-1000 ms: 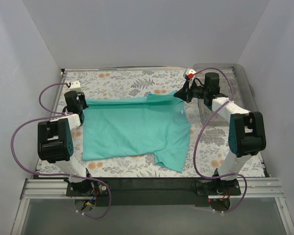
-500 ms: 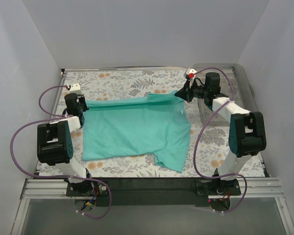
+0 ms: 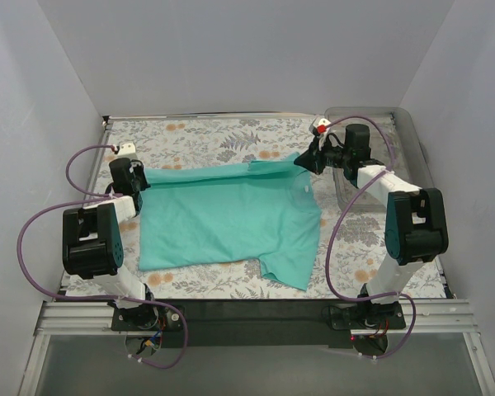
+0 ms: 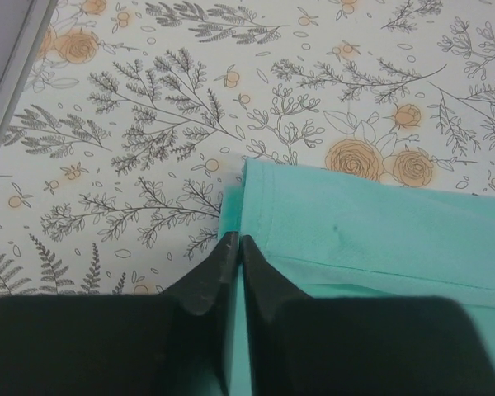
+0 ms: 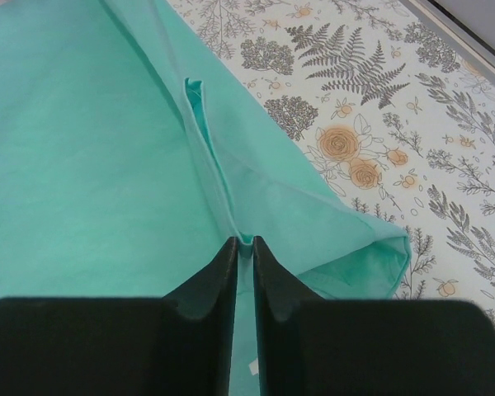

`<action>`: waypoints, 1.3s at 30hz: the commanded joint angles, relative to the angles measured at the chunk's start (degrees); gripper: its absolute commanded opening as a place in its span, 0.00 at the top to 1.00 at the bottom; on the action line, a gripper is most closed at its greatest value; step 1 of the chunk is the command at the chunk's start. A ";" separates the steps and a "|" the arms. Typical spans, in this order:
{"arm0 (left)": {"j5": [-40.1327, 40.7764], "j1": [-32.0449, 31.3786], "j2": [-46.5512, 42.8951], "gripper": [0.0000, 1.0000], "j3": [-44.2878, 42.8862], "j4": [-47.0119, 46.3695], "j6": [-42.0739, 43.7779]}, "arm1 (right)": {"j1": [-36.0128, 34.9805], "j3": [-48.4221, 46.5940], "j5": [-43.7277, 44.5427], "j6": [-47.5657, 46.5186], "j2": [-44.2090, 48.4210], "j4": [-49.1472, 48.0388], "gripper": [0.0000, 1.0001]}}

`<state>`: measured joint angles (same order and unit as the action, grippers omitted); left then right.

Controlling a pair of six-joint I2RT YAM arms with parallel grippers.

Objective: Fold and stack the t-shirts
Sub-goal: Fold the tshirt

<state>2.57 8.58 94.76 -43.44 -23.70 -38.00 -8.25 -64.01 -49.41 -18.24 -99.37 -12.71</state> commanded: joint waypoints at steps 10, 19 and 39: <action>4.90 0.56 -10.99 0.36 -0.68 4.54 -5.68 | 0.25 -0.68 0.10 -1.10 3.48 -1.44 0.37; -0.09 1.44 -18.55 0.26 -2.96 12.97 -13.84 | -2.90 -6.56 -4.56 -0.11 -0.38 12.31 0.46; -25.77 1.88 -18.30 0.16 1.16 22.91 -23.96 | -5.64 -19.22 33.32 13.84 -14.97 26.51 0.59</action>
<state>-19.88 10.35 75.79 -40.75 -2.85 -61.41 -13.58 -79.09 -19.09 -6.81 -112.86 12.19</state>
